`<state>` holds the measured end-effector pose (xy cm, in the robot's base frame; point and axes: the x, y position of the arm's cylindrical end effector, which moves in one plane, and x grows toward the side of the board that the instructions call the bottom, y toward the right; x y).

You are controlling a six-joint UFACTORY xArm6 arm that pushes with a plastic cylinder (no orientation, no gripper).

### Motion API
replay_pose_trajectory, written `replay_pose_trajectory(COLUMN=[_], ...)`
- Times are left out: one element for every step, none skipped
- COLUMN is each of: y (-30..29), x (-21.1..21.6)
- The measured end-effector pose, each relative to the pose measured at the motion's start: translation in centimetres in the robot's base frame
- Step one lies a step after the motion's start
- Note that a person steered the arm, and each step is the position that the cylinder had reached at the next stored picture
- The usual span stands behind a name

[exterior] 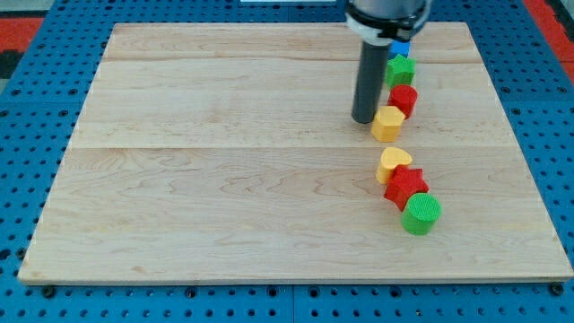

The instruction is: Place the red circle green star on the center of the board

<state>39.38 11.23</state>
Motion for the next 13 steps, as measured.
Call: replay_pose_trajectory(y=[-1.6,-2.5,-3.8,-2.2,1.9,5.7,10.8,12.7,8.1,2.0,-6.7,-3.1,8.3], x=[0.0,0.2,1.3,4.3,4.8,5.5,6.3,1.2,-2.6,-3.4,-3.6,-3.5,-3.6])
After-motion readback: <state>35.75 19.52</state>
